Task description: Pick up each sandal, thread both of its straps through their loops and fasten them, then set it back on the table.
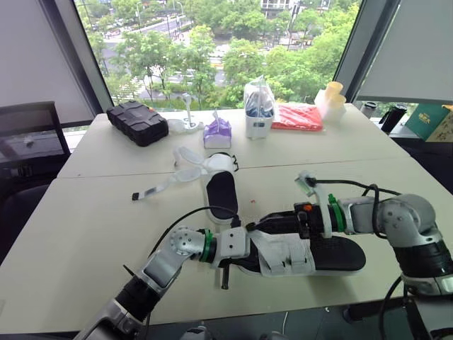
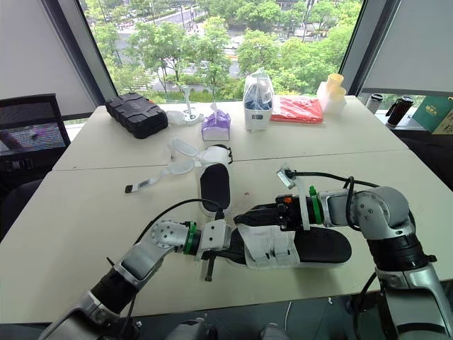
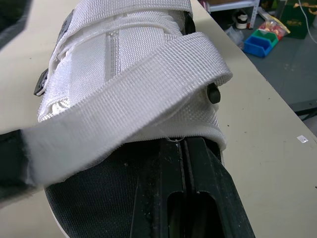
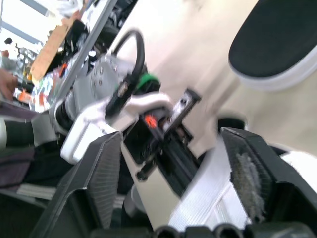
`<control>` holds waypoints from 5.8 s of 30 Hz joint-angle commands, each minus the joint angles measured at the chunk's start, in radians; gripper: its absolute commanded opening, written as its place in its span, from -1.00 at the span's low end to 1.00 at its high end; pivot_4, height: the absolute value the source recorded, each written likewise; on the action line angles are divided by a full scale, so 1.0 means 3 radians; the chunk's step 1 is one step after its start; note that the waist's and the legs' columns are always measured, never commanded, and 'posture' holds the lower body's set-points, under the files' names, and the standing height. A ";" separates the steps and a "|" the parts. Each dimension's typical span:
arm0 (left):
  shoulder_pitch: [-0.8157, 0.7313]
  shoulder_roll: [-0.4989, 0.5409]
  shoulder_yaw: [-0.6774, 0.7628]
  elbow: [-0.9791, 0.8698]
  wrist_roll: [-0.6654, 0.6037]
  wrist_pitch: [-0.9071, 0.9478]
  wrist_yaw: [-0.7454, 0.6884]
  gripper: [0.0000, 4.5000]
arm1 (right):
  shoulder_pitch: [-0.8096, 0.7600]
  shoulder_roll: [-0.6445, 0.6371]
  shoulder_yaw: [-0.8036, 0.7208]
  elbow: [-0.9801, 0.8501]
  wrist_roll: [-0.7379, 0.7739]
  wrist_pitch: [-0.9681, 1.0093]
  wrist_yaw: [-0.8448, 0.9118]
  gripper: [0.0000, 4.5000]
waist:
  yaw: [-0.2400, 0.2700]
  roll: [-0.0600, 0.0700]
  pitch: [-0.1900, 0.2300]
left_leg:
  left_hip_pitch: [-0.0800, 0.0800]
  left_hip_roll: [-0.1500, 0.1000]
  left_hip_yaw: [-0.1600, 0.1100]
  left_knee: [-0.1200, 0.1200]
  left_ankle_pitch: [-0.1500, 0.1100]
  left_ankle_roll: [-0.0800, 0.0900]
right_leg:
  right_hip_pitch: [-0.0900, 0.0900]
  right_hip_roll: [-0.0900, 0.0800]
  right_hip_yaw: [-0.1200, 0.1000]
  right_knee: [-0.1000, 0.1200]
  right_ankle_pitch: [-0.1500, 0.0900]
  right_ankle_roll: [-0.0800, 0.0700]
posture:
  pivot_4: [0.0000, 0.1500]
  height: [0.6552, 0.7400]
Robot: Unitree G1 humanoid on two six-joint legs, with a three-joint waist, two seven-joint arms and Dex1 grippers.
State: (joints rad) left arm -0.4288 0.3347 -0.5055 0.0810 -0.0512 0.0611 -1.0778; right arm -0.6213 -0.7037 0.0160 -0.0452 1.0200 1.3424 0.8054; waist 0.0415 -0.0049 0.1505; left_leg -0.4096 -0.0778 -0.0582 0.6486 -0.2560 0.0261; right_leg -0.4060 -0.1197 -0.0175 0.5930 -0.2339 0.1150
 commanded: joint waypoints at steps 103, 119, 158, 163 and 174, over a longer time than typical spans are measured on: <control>-0.0061 0.0140 -0.0095 0.0506 0.0249 -0.0168 0.0036 -1.00 | 0.0750 -0.0954 0.0066 0.0384 -0.3491 -0.5392 0.0423 0.92 | -0.0007 0.0015 0.0003 | 0.0010 -0.0006 -0.0002 -0.0004 0.0008 -0.0013 | 0.0007 0.0012 -0.0010 0.0010 0.0008 0.0006 | 1.00 1.00; 0.0020 0.0335 0.0344 -0.0081 -0.0080 0.0285 0.0085 -1.00 | 0.1368 -0.0859 0.0039 0.0674 -0.4616 -0.7892 -0.0594 0.92 | -0.0125 0.0001 0.0041 | 0.0060 0.0009 0.0002 -0.0008 0.0013 -0.0012 | 0.0041 0.0017 0.0002 0.0016 0.0009 -0.0007 | 1.00 1.00; 0.0104 0.0597 0.1300 -0.0477 -0.0410 0.0836 0.0931 -1.00 | -0.1716 0.0535 0.0835 0.4149 -0.5975 -0.4733 -0.2788 -0.99 | -0.0196 0.0006 0.0124 | 0.0048 0.0009 0.0010 -0.0034 0.0039 -0.0053 | -0.0021 0.0039 0.0034 0.0069 0.0018 -0.0024 | 1.00 1.00; 0.0119 0.0560 0.1246 -0.0485 -0.0364 0.0788 0.0990 -1.00 | -0.1907 0.0847 0.0927 0.4585 -0.5874 -0.4353 -0.2956 -0.99 | -0.0204 0.0006 0.0123 | 0.0028 0.0006 0.0015 -0.0064 0.0063 -0.0091 | -0.0060 0.0039 0.0039 0.0072 0.0024 -0.0013 | 1.00 1.00; 0.0108 0.0564 0.1221 -0.0589 -0.0266 0.0802 0.1066 -1.00 | -0.1865 0.0969 0.0959 0.4591 -0.5585 -0.4260 -0.2420 0.99 | -0.0247 0.0002 0.0119 | 0.0024 0.0021 0.0012 -0.0059 0.0063 -0.0089 | -0.0070 0.0058 0.0037 0.0086 0.0034 -0.0027 | 1.00 1.00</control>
State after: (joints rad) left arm -0.3876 0.4984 -0.1443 -0.0542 -0.1375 0.3134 -0.7613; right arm -1.1954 -0.4190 0.2933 1.3287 -0.6780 0.0781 0.0235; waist -0.0325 -0.0045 0.1864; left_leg -0.4004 -0.0715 -0.0547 0.6310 -0.2370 -0.0004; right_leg -0.4251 -0.1019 -0.0065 0.6193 -0.2234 0.1066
